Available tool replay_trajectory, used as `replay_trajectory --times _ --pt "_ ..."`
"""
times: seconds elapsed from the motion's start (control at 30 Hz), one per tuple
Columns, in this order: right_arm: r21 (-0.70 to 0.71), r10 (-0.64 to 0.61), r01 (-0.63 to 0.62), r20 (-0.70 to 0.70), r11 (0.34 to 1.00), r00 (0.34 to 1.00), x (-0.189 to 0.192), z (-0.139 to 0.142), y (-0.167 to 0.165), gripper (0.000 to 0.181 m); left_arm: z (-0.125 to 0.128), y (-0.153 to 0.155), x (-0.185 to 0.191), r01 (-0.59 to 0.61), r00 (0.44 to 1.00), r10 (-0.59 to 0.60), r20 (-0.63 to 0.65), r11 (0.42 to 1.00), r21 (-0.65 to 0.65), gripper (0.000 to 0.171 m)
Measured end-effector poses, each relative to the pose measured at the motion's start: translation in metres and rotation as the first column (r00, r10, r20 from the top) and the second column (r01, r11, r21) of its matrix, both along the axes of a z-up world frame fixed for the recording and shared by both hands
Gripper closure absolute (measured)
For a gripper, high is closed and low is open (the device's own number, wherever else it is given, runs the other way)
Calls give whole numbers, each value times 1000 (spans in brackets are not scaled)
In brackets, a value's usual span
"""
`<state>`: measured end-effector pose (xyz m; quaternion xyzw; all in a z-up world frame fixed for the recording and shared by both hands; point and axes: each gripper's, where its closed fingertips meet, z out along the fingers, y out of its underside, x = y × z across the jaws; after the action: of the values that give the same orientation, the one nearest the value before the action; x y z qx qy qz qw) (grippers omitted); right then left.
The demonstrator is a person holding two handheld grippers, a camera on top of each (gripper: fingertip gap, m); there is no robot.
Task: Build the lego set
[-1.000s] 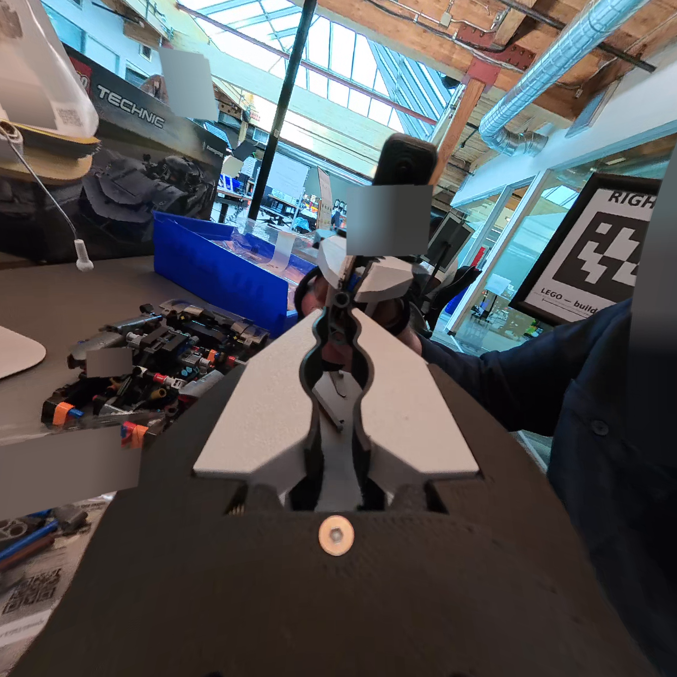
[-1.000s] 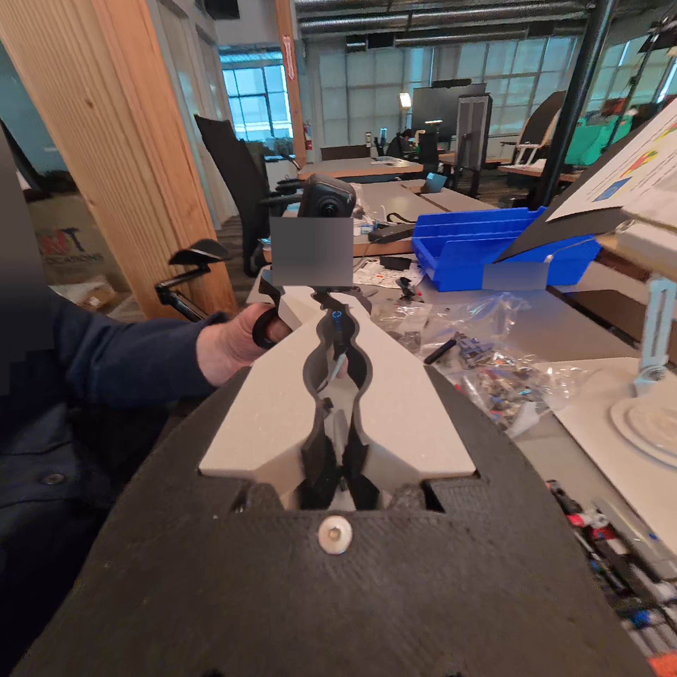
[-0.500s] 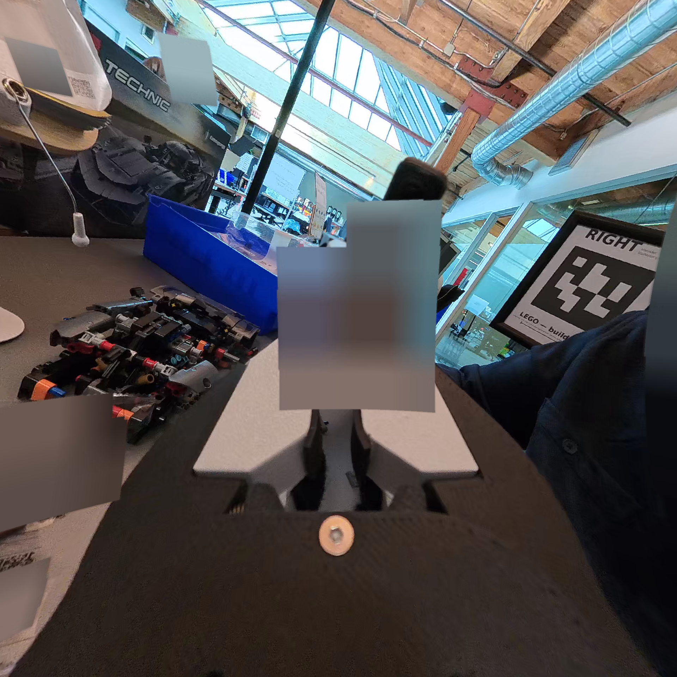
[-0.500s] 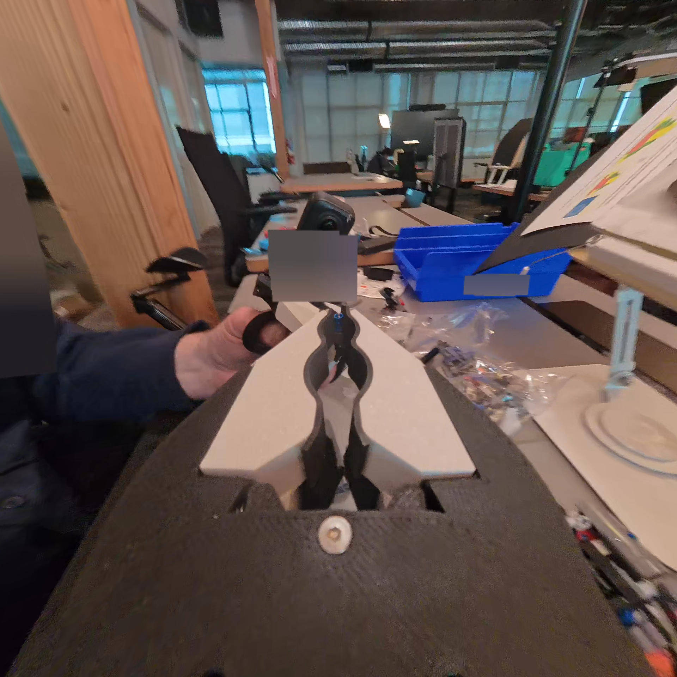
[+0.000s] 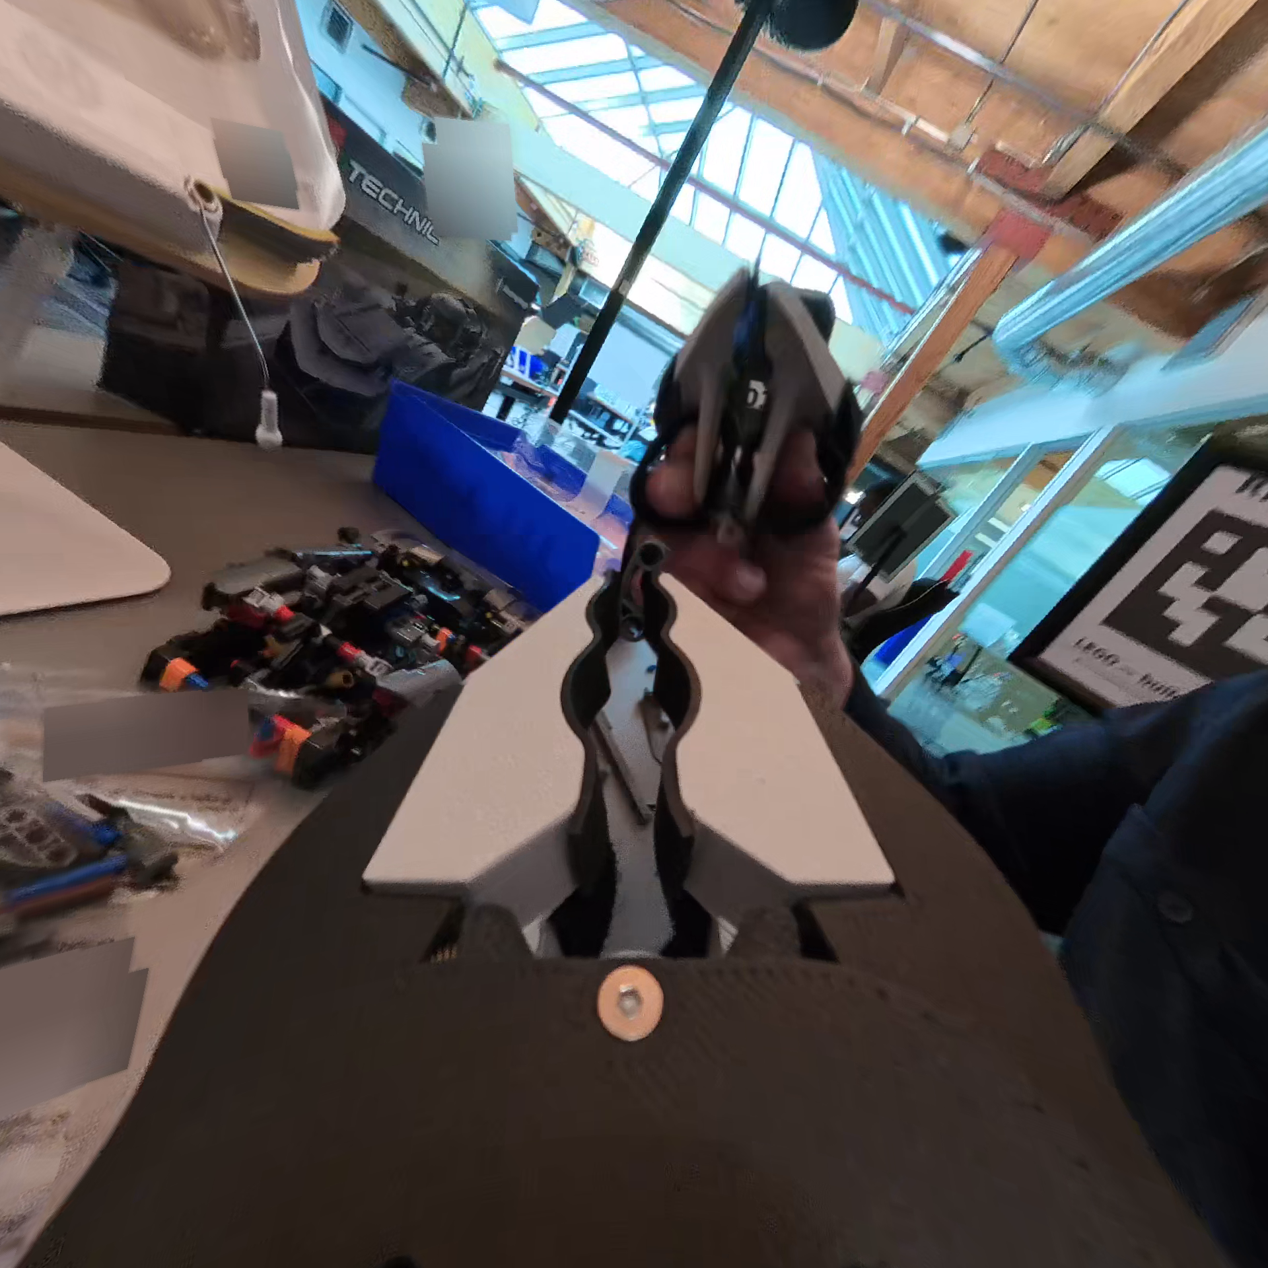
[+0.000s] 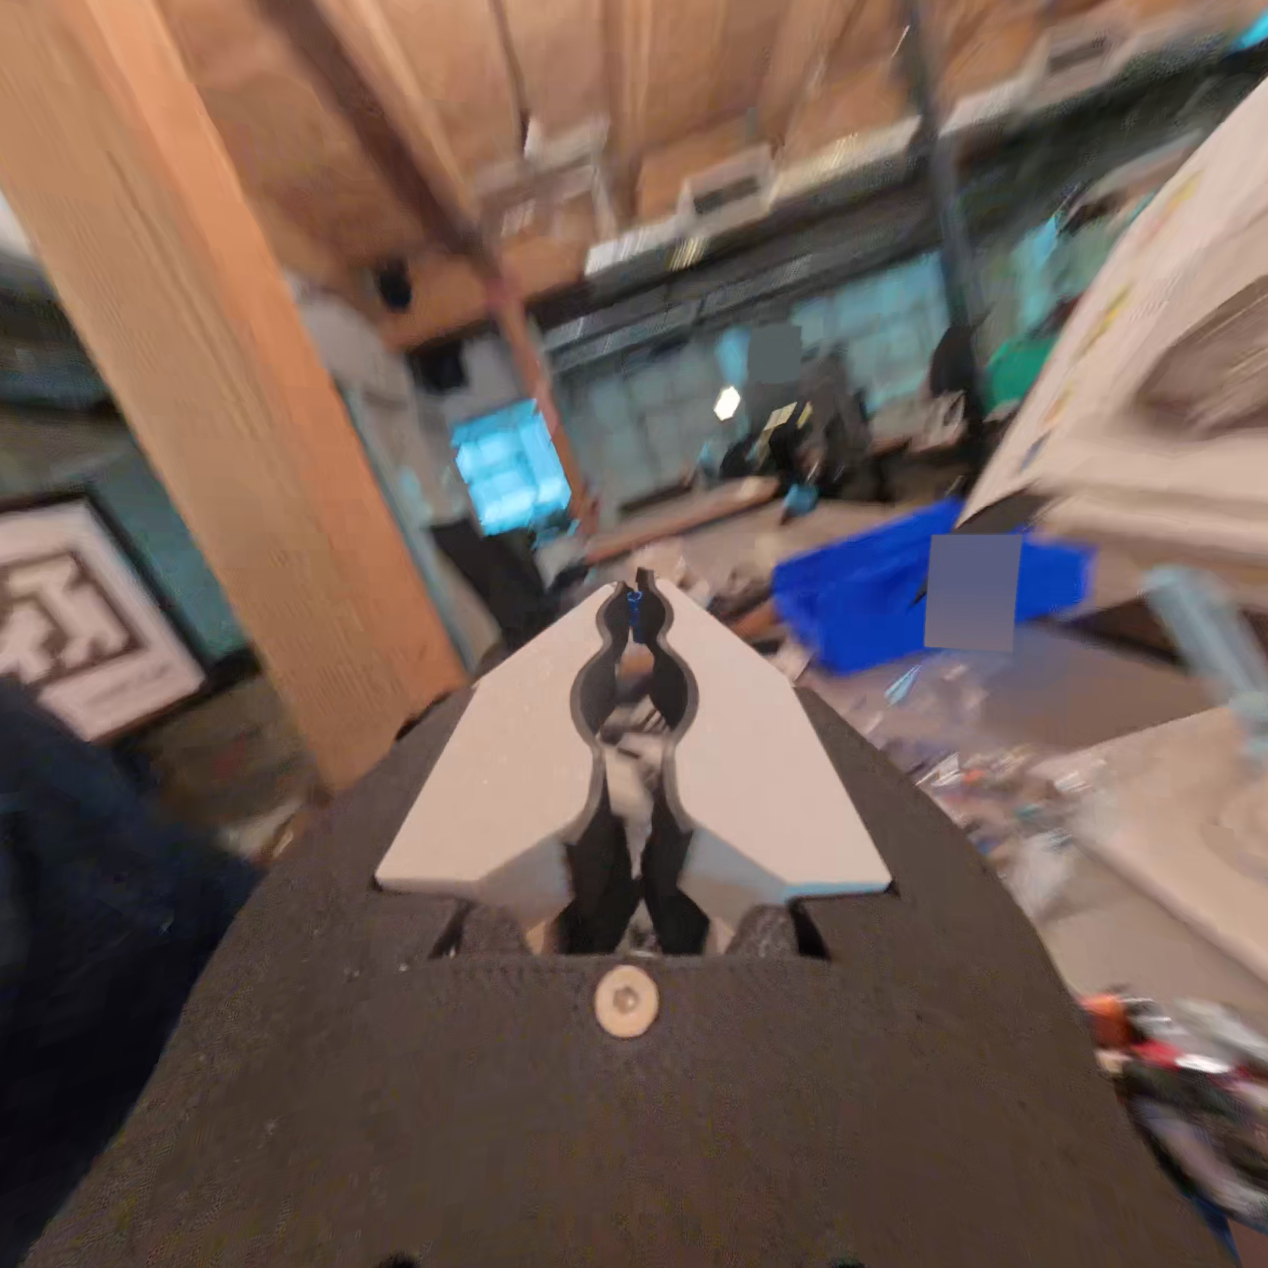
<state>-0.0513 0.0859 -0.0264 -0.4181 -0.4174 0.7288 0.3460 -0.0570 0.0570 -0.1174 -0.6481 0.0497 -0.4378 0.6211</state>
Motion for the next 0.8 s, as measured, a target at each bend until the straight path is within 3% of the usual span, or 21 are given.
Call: replay_trajectory --times 0.07,0.13,0.2,0.33,0.47,0.63,0.8 --pt "60 -52 47 87 997 995 2 -16 15 181 8 -1 -7 -17 999 16 35 1000 25 167" --pt "-51 55 -48 135 998 989 -6 -33 10 181 6 1 -1 32 998 -32 45 999 6 167" --pt "-27 100 -97 158 995 982 -11 -36 2 181 2 1 0 18 1000 -18 26 1000 0 167" --pt "-91 149 -135 176 987 973 -19 -46 -4 181 1 -1 -18 -11 998 12 63 1000 -21 167" --pt "-148 189 -161 206 976 960 -25 -58 -1 180 -11 5 -22 -24 1000 26 14 996 -82 167" --pt "-106 209 -185 311 977 927 -29 -81 -7 180 -20 4 -29 -126 969 107 -223 989 -74 167" --pt "-45 204 -201 351 979 914 -33 -89 -17 180 -40 3 -38 -167 925 113 -362 978 -122 166"
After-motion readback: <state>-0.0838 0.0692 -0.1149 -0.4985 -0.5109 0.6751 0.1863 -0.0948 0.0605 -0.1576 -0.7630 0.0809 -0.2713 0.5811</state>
